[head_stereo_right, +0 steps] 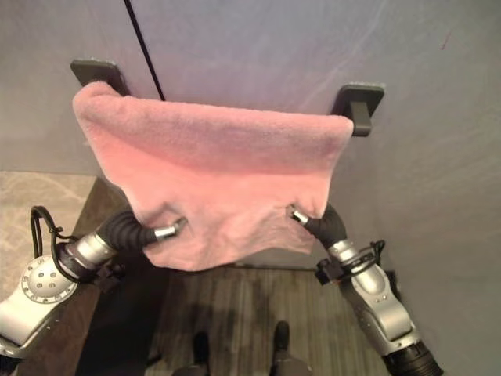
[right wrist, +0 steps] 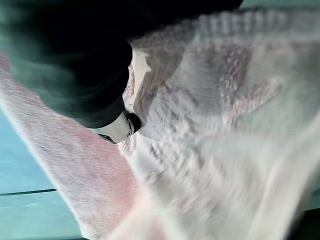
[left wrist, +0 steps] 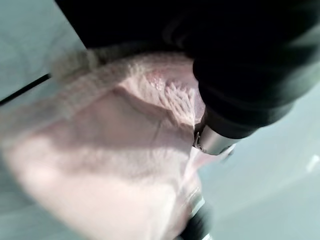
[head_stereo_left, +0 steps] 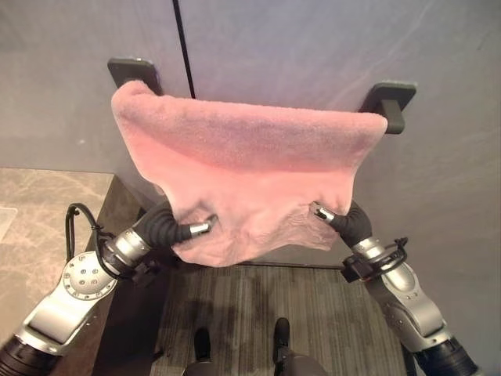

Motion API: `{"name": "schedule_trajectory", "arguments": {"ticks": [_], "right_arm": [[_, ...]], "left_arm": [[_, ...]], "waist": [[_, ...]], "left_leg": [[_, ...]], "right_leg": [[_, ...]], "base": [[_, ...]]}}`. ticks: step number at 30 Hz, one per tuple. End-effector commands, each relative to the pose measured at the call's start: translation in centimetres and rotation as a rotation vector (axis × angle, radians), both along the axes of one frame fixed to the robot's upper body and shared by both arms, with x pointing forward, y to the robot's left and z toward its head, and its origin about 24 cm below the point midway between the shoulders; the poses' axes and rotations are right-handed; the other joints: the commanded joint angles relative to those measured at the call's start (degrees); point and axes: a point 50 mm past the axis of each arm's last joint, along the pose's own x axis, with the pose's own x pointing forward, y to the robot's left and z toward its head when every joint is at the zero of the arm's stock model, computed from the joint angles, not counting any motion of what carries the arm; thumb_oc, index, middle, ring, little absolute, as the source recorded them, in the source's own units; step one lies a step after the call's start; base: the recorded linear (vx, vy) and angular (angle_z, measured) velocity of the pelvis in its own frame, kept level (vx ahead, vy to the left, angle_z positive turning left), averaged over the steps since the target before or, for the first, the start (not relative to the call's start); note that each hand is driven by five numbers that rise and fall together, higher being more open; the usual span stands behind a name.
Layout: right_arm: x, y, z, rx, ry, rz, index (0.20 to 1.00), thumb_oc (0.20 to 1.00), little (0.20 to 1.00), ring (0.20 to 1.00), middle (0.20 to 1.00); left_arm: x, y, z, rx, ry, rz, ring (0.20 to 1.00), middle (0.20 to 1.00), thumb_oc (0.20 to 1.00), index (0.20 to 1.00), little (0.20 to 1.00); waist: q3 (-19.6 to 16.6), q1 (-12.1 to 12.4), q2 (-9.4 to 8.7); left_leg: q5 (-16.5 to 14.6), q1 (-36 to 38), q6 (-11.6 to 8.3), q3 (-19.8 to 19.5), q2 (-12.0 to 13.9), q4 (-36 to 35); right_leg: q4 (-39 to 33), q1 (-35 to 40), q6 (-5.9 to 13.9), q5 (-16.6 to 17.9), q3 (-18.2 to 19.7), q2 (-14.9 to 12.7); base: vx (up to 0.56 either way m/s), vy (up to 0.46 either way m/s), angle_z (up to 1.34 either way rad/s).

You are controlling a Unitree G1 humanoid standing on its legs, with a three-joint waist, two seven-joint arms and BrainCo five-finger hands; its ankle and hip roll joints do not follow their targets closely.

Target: Put brush and paste in cup on sink, flatten towel.

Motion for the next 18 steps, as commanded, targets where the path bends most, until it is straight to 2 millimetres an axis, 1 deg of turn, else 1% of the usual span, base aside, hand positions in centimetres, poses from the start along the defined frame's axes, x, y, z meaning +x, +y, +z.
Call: {"name": "schedule_trajectory", "arguments": {"ticks": [1, 2, 3, 4, 5, 6, 7, 8, 9, 10, 11, 12, 13, 14, 15, 16, 17, 18], "right_arm": [[0.7, 0.4, 2.6, 0.056, -0.143, -0.030, 0.200, 0.200, 0.200, 0.200, 0.200], [0.6, 0.6, 3.2, 0.081, -0.171, -0.017, 0.200, 0.200, 0.200, 0.200, 0.200], [0.4, 0.7, 3.1, 0.081, -0.169, -0.007, 0.200, 0.200, 0.200, 0.200, 0.200], [0.4, 0.6, 3.1, 0.080, -0.169, -0.007, 0.200, 0.200, 0.200, 0.200, 0.200], [0.3, 0.5, 2.6, 0.065, -0.152, -0.027, 0.200, 0.200, 0.200, 0.200, 0.200], [0.5, 0.6, 2.7, 0.062, -0.163, -0.052, 0.200, 0.200, 0.200, 0.200, 0.200], [0.3, 0.4, 3.4, 0.080, -0.201, -0.057, 0.200, 0.200, 0.200, 0.200, 0.200], [-0.2, 0.3, 4.2, 0.081, -0.248, -0.046, 0.200, 0.200, 0.200, 0.200, 0.200], [-0.6, 0.1, 4.4, 0.078, -0.267, -0.047, 0.200, 0.200, 0.200, 0.200, 0.200], [-0.5, -0.2, 3.7, 0.087, -0.239, -0.073, 0.200, 0.200, 0.200, 0.200, 0.200], [-0.5, -0.2, 3.7, 0.086, -0.239, -0.075, 0.200, 0.200, 0.200, 0.200, 0.200], [0.5, -0.5, 1.9, 0.068, -0.149, -0.133, 0.200, 0.200, 0.200, 0.200, 0.200], [0.5, -0.5, 1.9, 0.068, -0.149, -0.132, 0.200, 0.200, 0.200, 0.200, 0.200], [0.8, 0.3, 0.9, 0.089, -0.094, -0.108, 0.200, 0.200, 0.200, 0.200, 0.200], [0.8, 0.5, 0.7, 0.068, -0.089, -0.090, 0.200, 0.200, 0.200, 0.200, 0.200], [0.8, 0.5, 0.7, 0.068, -0.089, -0.090, 0.200, 0.200, 0.200, 0.200, 0.200], [1.0, 0.7, -0.2, 0.048, -0.044, -0.072, 0.200, 0.200, 0.200, 0.200, 0.200], [1.0, 0.7, -0.2, 0.047, -0.044, -0.072, 0.200, 0.200, 0.200, 0.200, 0.200]], "left_arm": [[0.6, -0.1, -0.4, 0.200, -0.062, 0.013, 0.200, 0.200, 0.200, 0.200, 0.200], [0.1, -0.8, 0.9, 0.169, -0.108, -0.042, 0.200, 0.200, 0.200, 0.200, 0.200], [0.2, -0.8, 0.5, 0.073, -0.051, -0.053, 0.200, 0.200, 0.200, 0.200, 0.200], [0.2, -0.8, 0.5, 0.071, -0.050, -0.054, 0.200, 0.200, 0.200, 0.200, 0.200], [0.6, -0.8, -0.7, 0.022, 0.019, -0.042, 0.200, 0.200, 0.200, 0.200, 0.200], [0.6, -1.5, -0.5, 0.100, -0.047, -0.042, 0.200, 0.200, 0.200, 0.200, 0.200], [0.1, -1.8, 0.7, 0.085, -0.114, -0.055, 0.200, 0.200, 0.200, 0.200, 0.200], [-0.3, -1.9, 1.2, 0.006, -0.102, -0.086, 0.200, 0.200, 0.200, 0.200, 0.200], [0.0, -1.8, 0.4, -0.133, -0.019, -0.098, 0.200, 0.200, 0.200, 0.200, 0.200], [0.4, -1.9, -0.9, -0.175, 0.039, -0.080, 0.200, 0.200, 0.200, 0.200, 0.200], [0.4, -1.9, -0.9, -0.176, 0.039, -0.081, 0.200, 0.200, 0.200, 0.200, 0.200], [0.7, -1.9, -3.5, -0.027, 0.106, -0.046, 0.200, 0.200, 0.200, 0.200, 0.200], [0.7, -1.9, -3.5, -0.027, 0.106, -0.046, 0.200, 0.200, 0.200, 0.200, 0.200], [1.1, -1.2, -4.9, 0.059, 0.132, 0.018, 0.200, 0.200, 0.200, 0.200, 0.200], [1.2, -0.7, -5.7, 0.105, 0.155, 0.042, 0.200, 0.200, 0.200, 0.200, 0.200], [1.3, -0.7, -5.7, 0.105, 0.154, 0.042, 0.200, 0.200, 0.200, 0.200, 0.200], [1.2, 0.0, -7.4, 0.139, 0.232, 0.063, 0.200, 0.200, 0.200, 0.200, 0.200], [1.2, 0.0, -7.4, 0.139, 0.232, 0.063, 0.200, 0.200, 0.200, 0.200, 0.200]], "waist": [[-1.2, -0.7, -1.39], [-1.2, -0.9, -1.14], [-1.3, -1.1, -1.21], [-1.4, -1.1, -1.16], [-1.5, -1.3, -1.10], [-1.5, -1.4, -0.90], [-1.4, -1.3, -0.78], [-1.4, -1.5, -0.78], [-1.3, -1.8, -0.85], [-1.5, -2.0, -0.89], [-1.5, -2.0, -0.83], [-1.7, -1.9, -0.47], [-1.7, -1.9, -0.48], [-1.7, -1.8, -0.22], [-1.8, -1.7, -0.09], [-1.7, -1.7, -0.09], [-1.9, -1.6, 0.06], [-1.9, -1.6, 0.07]], "left_leg": [[-0.7, 0.4, -0.37, 1.3, 0.8, 0.4], [-0.7, 0.4, -0.36, 1.4, 0.7, 0.4], [-0.7, 0.4, -0.34, 1.6, 0.6, 0.4], [-0.7, 0.4, -0.34, 1.6, 0.6, 0.4], [-0.8, 0.5, -0.25, 1.8, 0.6, 0.4], [-0.9, 0.7, -0.15, 1.8, 0.6, 0.4], [-0.9, 0.5, -0.20, 1.8, 0.6, 0.4], [-0.8, 0.4, -0.27, 1.7, 0.6, 0.4], [-1.0, 0.7, -0.32, 1.8, 0.6, 0.4], [-0.9, 0.4, -0.25, 1.8, 0.5, 0.4], [-0.9, 0.4, -0.25, 1.8, 0.5, 0.4], [-1.0, 0.7, -0.10, 1.9, 0.4, 0.4], [-1.0, 0.7, -0.09, 1.9, 0.4, 0.4], [-1.0, 0.8, -0.07, 2.0, 0.4, 0.4], [-1.0, 0.9, -0.06, 2.0, 0.4, 0.4], [-1.0, 0.9, -0.06, 2.0, 0.3, 0.4], [-1.0, 1.2, 0.00, 2.2, 0.3, 0.4], [-1.0, 1.2, 0.00, 2.2, 0.3, 0.4]], "right_leg": [[0.0, 2.2, 6.32, -1.4, 1.2, -5.6], [0.0, 2.1, 6.40, -1.4, 1.4, -5.7], [0.0, 2.0, 6.44, -1.4, 1.6, -5.8], [0.0, 2.0, 6.45, -1.4, 1.6, -5.8], [0.0, 2.0, 6.43, -1.4, 1.7, -5.8], [0.0, 1.9, 6.37, -1.3, 1.9, -5.8], [0.0, 1.8, 6.40, -1.3, 1.8, -5.8], [0.0, 1.7, 6.48, -1.3, 1.8, -5.9], [0.0, 1.8, 6.52, -1.5, 1.9, -5.9], [0.0, 1.6, 6.46, -1.4, 1.9, -5.9], [0.0, 1.6, 6.47, -1.4, 1.8, -5.9], [0.0, 1.9, 6.38, -1.4, 1.8, -6.0], [0.0, 1.9, 6.38, -1.4, 1.8, -6.0], [0.0, 2.0, 6.38, -1.4, 1.8, -6.0], [0.0, 2.2, 6.42, -1.5, 1.8, -6.0], [0.0, 2.2, 6.42, -1.5, 1.8, -6.0], [0.0, 2.4, 6.45, -1.5, 1.9, -6.1], [0.0, 2.4, 6.45, -1.5, 1.9, -6.1]], "base": [[0.00, 0.000, 0.00], [0.00, 0.000, 0.00], [0.00, 0.013, -0.05], [0.01, 0.007, -0.04], [0.01, 0.000, -0.04], [0.01, -0.001, -0.03], [0.00, 0.001, -0.04], [0.00, -0.001, -0.05], [0.00, -0.006, -0.06], [0.00, 0.000, 0.00], [0.00, 0.000, 0.00], [0.00, 0.000, 0.00], [0.00, 0.000, 0.00], [0.01, -0.003, -0.06], [0.01, -0.003, -0.09], [0.02, 0.003, -0.08], [0.02, 0.001, -0.04], [0.03, -0.003, -0.03]]}}
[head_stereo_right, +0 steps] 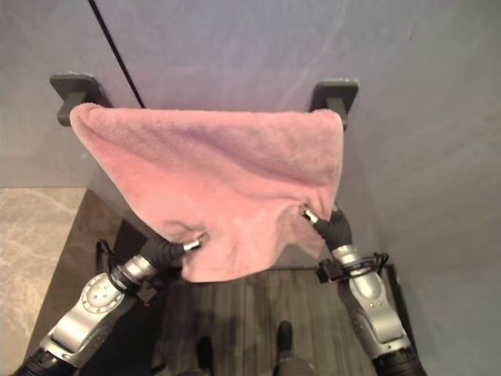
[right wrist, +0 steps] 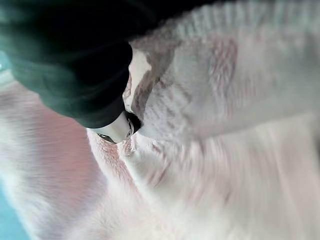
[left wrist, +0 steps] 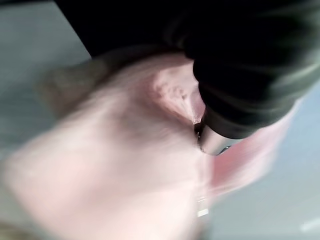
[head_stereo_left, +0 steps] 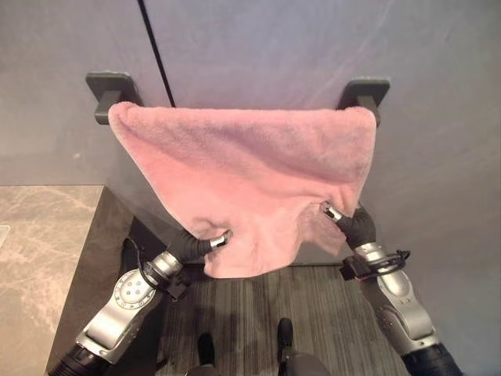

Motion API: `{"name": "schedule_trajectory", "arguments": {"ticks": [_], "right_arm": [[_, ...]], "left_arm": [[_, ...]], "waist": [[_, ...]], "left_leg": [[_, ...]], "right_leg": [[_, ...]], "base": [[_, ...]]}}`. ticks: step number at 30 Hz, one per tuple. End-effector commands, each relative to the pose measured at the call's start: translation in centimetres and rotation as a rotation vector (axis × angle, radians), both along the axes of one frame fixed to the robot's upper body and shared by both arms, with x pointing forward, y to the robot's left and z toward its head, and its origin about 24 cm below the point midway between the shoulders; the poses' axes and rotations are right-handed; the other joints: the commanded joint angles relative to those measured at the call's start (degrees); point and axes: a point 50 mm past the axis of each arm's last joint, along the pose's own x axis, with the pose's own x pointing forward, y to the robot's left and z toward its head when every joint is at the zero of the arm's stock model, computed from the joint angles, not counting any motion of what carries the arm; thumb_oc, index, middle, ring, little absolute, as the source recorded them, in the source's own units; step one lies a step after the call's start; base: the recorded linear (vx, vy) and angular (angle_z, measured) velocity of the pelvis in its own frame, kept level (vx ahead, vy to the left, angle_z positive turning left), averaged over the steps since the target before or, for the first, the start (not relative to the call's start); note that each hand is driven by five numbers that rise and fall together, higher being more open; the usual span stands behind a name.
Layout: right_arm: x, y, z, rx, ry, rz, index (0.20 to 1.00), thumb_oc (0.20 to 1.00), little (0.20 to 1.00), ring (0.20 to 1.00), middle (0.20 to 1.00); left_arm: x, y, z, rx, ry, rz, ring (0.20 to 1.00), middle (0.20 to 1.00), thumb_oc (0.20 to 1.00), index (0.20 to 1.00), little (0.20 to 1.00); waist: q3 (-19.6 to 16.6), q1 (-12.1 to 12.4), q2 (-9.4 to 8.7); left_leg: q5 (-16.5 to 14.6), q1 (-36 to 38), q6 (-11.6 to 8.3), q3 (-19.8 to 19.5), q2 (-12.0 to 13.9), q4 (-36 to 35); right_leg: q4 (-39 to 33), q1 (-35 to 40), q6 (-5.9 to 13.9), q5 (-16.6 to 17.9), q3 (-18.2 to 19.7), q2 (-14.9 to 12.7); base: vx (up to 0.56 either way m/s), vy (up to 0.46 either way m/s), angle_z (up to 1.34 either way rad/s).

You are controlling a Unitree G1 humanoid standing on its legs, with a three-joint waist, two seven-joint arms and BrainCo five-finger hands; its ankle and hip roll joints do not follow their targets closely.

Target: Put brush and paste in cup on sink, flatten towel.

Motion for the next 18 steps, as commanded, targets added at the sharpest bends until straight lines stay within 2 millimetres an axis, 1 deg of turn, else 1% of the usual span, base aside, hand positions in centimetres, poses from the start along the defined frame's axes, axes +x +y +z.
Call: {"name": "schedule_trajectory", "arguments": {"ticks": [1, 2, 3, 4, 5, 6, 7, 8, 9, 10, 11, 12, 14, 15, 16, 17, 18], "right_arm": [[0.3, 0.9, 0.5, -0.038, -0.039, 0.045, 1.000, 1.000, 1.000, 1.000, 1.000], [0.5, 1.0, -1.0, -0.074, 0.026, 0.049, 1.000, 1.000, 1.000, 1.000, 1.000], [0.7, 1.1, -2.6, -0.110, 0.097, 0.064, 1.000, 1.000, 1.000, 1.000, 1.000], [0.8, 0.3, -4.5, -0.175, 0.174, 0.004, 1.000, 1.000, 1.000, 1.000, 1.000], [0.9, 0.3, -4.5, -0.176, 0.173, 0.004, 1.000, 1.000, 1.000, 1.000, 1.000], [0.8, -0.2, -6.1, -0.221, 0.244, -0.012, 1.000, 1.000, 1.000, 1.000, 1.000], [0.3, -0.4, -8.7, -0.202, 0.370, -0.020, 1.000, 1.000, 1.000, 1.000, 1.000], [-0.1, -1.1, -11.1, -0.260, 0.467, -0.072, 1.000, 1.000, 1.000, 1.000, 1.000], [-1.3, -2.2, -14.5, -0.496, 0.591, -0.073, 1.000, 1.000, 1.000, 1.000, 1.000], [-1.2, -2.2, -14.5, -0.496, 0.589, -0.073, 1.000, 1.000, 1.000, 1.000, 1.000], [-3.8, -4.3, -18.3, -0.601, 0.792, -0.177, 1.000, 1.000, 1.000, 1.000, 1.000], [-5.3, -5.0, -19.9, -0.603, 0.902, -0.221, 1.000, 1.000, 1.000, 1.000, 1.000], [-7.0, -6.1, -21.3, -0.623, 1.019, -0.301, 1.000, 1.000, 1.000, 1.000, 1.000], [-8.0, -6.7, -21.8, -0.661, 1.063, -0.310, 1.000, 1.000, 1.000, 1.000, 1.000], [-8.0, -6.7, -21.8, -0.661, 1.063, -0.310, 1.000, 1.000, 1.000, 1.000, 1.000], [-8.7, -7.1, -21.9, -0.629, 1.083, -0.315, 1.000, 1.000, 1.000, 1.000, 1.000], [-8.8, -7.1, -21.9, -0.629, 1.083, -0.315, 1.000, 1.000, 1.000, 1.000, 1.000]], "left_arm": [[0.0, 1.7, -1.6, 0.114, 0.008, 0.084, 1.000, 1.000, 1.000, 1.000, 1.000], [-0.2, 2.5, -3.7, 0.160, 0.069, 0.147, 1.000, 1.000, 1.000, 1.000, 1.000], [-0.4, 2.9, -5.2, 0.197, 0.123, 0.169, 1.000, 1.000, 1.000, 1.000, 1.000], [-0.8, 3.9, -7.5, 0.303, 0.176, 0.228, 1.000, 1.000, 1.000, 1.000, 1.000], [-0.7, 3.9, -7.5, 0.303, 0.174, 0.228, 1.000, 1.000, 1.000, 1.000, 1.000], [-1.3, 4.5, -9.2, 0.354, 0.233, 0.259, 1.000, 1.000, 1.000, 1.000, 1.000], [-2.0, 5.1, -11.5, 0.410, 0.313, 0.328, 1.000, 1.000, 1.000, 1.000, 1.000], [-2.6, 5.3, -14.1, 0.457, 0.392, 0.417, 1.000, 1.000, 1.000, 1.000, 1.000], [-5.6, 6.0, -18.8, 0.536, 0.631, 0.528, 1.000, 1.000, 1.000, 1.000, 1.000], [-5.5, 6.0, -18.8, 0.535, 0.629, 0.529, 1.000, 1.000, 1.000, 1.000, 1.000], [-8.7, 6.2, -21.7, 0.530, 0.836, 0.677, 1.000, 1.000, 1.000, 1.000, 1.000], [-9.4, 5.9, -22.3, 0.577, 0.865, 0.700, 1.000, 1.000, 1.000, 1.000, 1.000], [-9.2, 4.1, -22.6, 0.726, 0.795, 0.542, 1.000, 1.000, 1.000, 1.000, 1.000], [-9.3, 3.9, -22.7, 0.700, 0.810, 0.537, 1.000, 1.000, 1.000, 1.000, 1.000], [-9.3, 3.9, -22.7, 0.700, 0.810, 0.537, 1.000, 1.000, 1.000, 1.000, 1.000], [-10.3, 4.5, -23.0, 0.573, 0.890, 0.646, 1.000, 1.000, 1.000, 1.000, 1.000], [-10.3, 4.5, -23.0, 0.573, 0.890, 0.646, 1.000, 1.000, 1.000, 1.000, 1.000]], "waist": [[-2.7, 0.2, -1.71], [-2.6, 0.5, -1.67], [-2.8, 0.7, -1.68], [-2.8, 0.9, -1.58], [-2.8, 0.8, -1.57], [-3.0, 1.0, -1.52], [-3.0, 1.1, -1.63], [-3.3, 1.1, -1.71], [-3.7, 1.3, -1.64], [-3.7, 1.2, -1.62], [-4.2, 1.1, -1.51], [-4.5, 1.0, -1.41], [-4.8, 0.6, -1.08], [-5.1, 0.5, -0.95], [-5.1, 0.5, -0.95], [-5.3, 0.3, -0.74], [-5.3, 0.3, -0.73]], "left_leg": [[-0.9, 0.6, -0.17, 0.9, 0.4, 0.4], [-1.0, 1.1, -0.19, 0.9, 0.4, 0.4], [-0.8, 0.9, -0.19, 0.8, 0.4, 0.4], [-0.9, 1.4, -0.23, 0.7, 0.4, 0.4], [-0.8, 1.2, -0.20, 0.7, 0.3, 0.4], [-0.8, 1.4, -0.16, 0.7, 0.4, 0.4], [-0.9, 1.9, -0.18, 0.7, 0.4, 0.4], [-0.8, 2.0, -0.14, 0.7, 0.4, 0.4], [-1.1, 2.9, -0.22, 0.7, 0.4, 0.4], [-1.0, 2.7, -0.20, 0.7, 0.4, 0.4], [-1.3, 3.7, -0.21, 0.6, 0.3, 0.4], [-1.4, 4.1, -0.24, 0.5, 0.4, 0.4], [-1.8, 4.9, -0.25, 0.7, 0.3, 0.4], [-1.9, 5.1, -0.21, 0.8, 0.3, 0.4], [-1.9, 5.1, -0.22, 0.8, 0.3, 0.4], [-2.0, 5.8, -0.15, 0.9, 0.5, 0.4], [-2.0, 5.8, -0.16, 0.9, 0.5, 0.4]], "right_leg": [[0.0, 2.5, 6.24, -1.4, 0.6, -6.1], [0.0, 3.0, 6.25, -1.6, 0.6, -6.1], [0.0, 3.0, 6.15, -1.5, 0.5, -6.1], [0.0, 3.5, 6.15, -1.8, 0.3, -6.0], [0.0, 3.4, 6.12, -1.7, 0.4, -6.0], [0.0, 3.6, 6.08, -1.8, 0.3, -6.0], [0.0, 4.2, 5.95, -2.0, 0.2, -6.0], [0.0, 4.5, 5.82, -2.0, -0.1, -6.0], [0.0, 5.5, 5.65, -2.5, -0.4, -5.9], [0.0, 5.3, 5.63, -2.4, -0.4, -6.0], [0.0, 6.5, 5.38, -2.9, -0.4, -5.9], [0.0, 6.9, 5.21, -3.0, -0.4, -5.9], [0.0, 7.6, 5.16, -3.4, -0.3, -5.7], [0.0, 7.6, 5.14, -3.4, -0.2, -5.8], [0.0, 7.7, 5.14, -3.4, -0.2, -5.8], [0.0, 8.1, 5.04, -3.6, -0.1, -5.7], [0.0, 8.2, 5.04, -3.6, -0.1, -5.7]], "base": [[0.00, 0.000, 0.00], [0.01, -0.019, -0.03], [0.00, 0.000, 0.00], [0.00, 0.000, 0.00], [0.00, 0.000, 0.00], [0.00, 0.000, 0.00], [0.01, -0.037, 0.01], [0.02, -0.055, 0.01], [0.01, -0.040, 0.04], [0.03, -0.047, 0.03], [0.03, -0.035, 0.04], [0.04, -0.041, 0.00], [0.04, -0.021, 0.00], [0.00, 0.000, 0.00], [0.00, 0.000, 0.00], [0.01, -0.016, -0.04], [0.02, -0.024, -0.06]]}}
